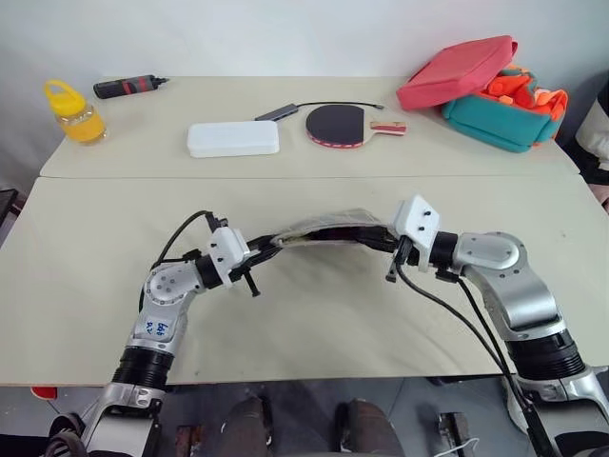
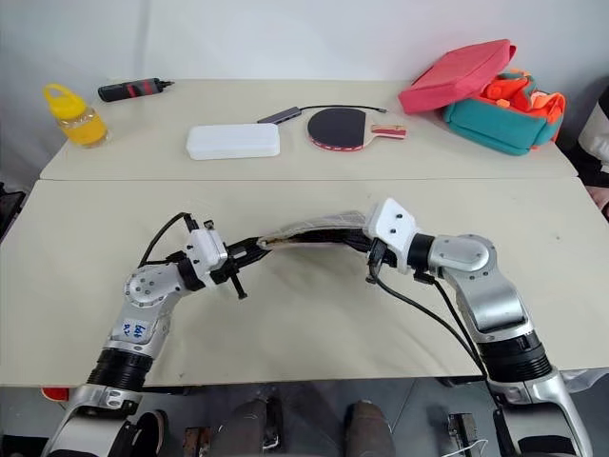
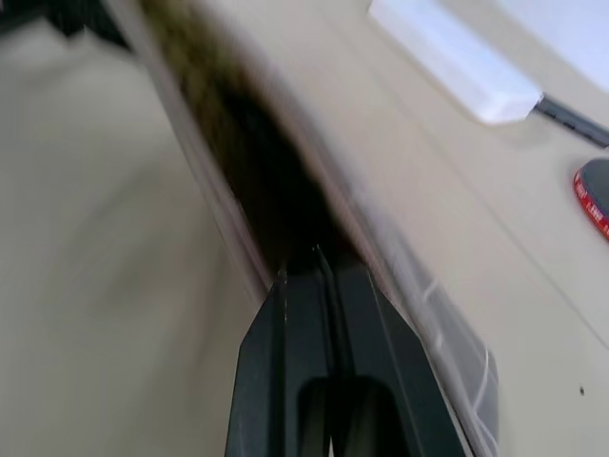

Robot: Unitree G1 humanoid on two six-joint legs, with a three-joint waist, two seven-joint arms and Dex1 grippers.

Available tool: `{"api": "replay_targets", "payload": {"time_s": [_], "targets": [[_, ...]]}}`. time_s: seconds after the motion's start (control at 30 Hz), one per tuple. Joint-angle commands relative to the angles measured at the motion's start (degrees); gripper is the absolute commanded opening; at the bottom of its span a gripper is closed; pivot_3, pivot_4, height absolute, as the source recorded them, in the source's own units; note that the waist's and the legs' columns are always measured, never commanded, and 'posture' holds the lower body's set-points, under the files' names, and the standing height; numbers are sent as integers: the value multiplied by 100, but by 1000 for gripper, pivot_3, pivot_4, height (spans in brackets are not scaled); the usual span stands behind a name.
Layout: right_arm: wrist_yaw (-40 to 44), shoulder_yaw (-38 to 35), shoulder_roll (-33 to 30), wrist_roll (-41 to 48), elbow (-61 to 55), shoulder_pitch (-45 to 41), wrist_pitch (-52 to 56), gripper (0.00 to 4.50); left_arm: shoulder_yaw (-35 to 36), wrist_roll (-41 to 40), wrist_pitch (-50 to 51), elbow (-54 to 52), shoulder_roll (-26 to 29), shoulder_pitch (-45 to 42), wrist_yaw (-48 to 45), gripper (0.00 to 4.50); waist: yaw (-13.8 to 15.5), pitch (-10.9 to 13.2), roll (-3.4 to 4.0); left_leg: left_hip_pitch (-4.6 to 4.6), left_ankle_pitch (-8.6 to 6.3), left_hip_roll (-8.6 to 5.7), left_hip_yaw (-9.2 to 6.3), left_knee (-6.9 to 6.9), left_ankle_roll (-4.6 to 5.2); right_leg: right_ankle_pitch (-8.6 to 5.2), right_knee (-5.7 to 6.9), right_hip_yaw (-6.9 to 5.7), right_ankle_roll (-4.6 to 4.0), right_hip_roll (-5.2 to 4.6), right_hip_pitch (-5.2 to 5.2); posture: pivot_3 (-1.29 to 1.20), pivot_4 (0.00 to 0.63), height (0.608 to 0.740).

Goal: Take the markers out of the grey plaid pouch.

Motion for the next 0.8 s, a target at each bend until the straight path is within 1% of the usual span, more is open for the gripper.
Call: {"api": "replay_targets", "payload": {"time_s": [0.03,0.1,0.17,0.2,0.23,0.3,0.37,0.4,0.43,0.67,0.7,0.8], "targets": [[41,215,-181,-587,80,-317,-601,44,-71,-78,146,-363,-48,-97,-93,0,-3,0,0,0,0,0,1,0,0,0,0,0,0,0,0,0,150,740],[62,307,-209,-812,190,-568,-797,44,-205,-107,368,-489,-43,-79,-260,0,-18,0,0,0,1,1,2,2,-1,0,2,1,0,0,-1,0,150,740],[136,542,-415,-1318,386,-787,-1323,44,-309,-132,577,-630,-32,-66,-396,0,-19,0,0,0,1,2,3,3,-1,0,4,2,0,0,-2,0,150,740],[287,604,-479,-1333,429,-812,-1340,44,-323,-172,679,-685,-27,-69,-443,0,-19,0,0,1,1,1,4,2,-1,0,3,2,0,0,-2,0,150,740],[412,606,-491,-1245,437,-810,-1287,201,-313,-191,738,-720,-23,-82,-459,0,-13,0,0,0,1,2,4,0,-1,0,2,1,0,0,-2,0,150,740],[545,584,-478,-1142,419,-810,-1280,613,-263,-219,821,-742,-13,-130,-470,0,-1,0,0,1,1,2,2,-1,-1,0,2,0,0,0,-1,0,150,740],[580,616,-523,-1291,441,-840,-1435,1255,-167,-265,880,-708,-25,-201,-438,0,-1,0,0,0,1,1,2,-1,-1,0,1,0,0,0,-1,0,150,740],[611,621,-545,-1341,467,-855,-1489,1694,-124,-312,937,-700,-36,-228,-430,0,-1,0,0,0,1,1,2,1,-1,0,1,0,0,0,-1,0,150,740],[649,621,-575,-1382,491,-873,-1519,1966,-90,-359,991,-696,-49,-243,-426,0,-2,0,0,0,1,1,2,2,-1,0,1,0,0,0,-1,0,150,740],[793,591,-617,-1517,550,-871,-1629,4385,19,-511,1187,-735,-139,-236,-445,0,-7,0,0,0,1,2,2,5,-1,0,4,1,0,0,0,0,150,740],[786,586,-606,-1533,531,-853,-1620,4452,25,-535,1235,-741,-150,-232,-449,0,-6,0,0,1,1,2,2,5,-1,0,4,1,0,0,0,0,150,740],[805,583,-565,-1514,436,-799,-1531,4452,6,-661,1461,-806,-176,-202,-511,0,-3,0,0,1,1,2,2,5,-1,0,3,1,0,0,0,0,150,740]]}}
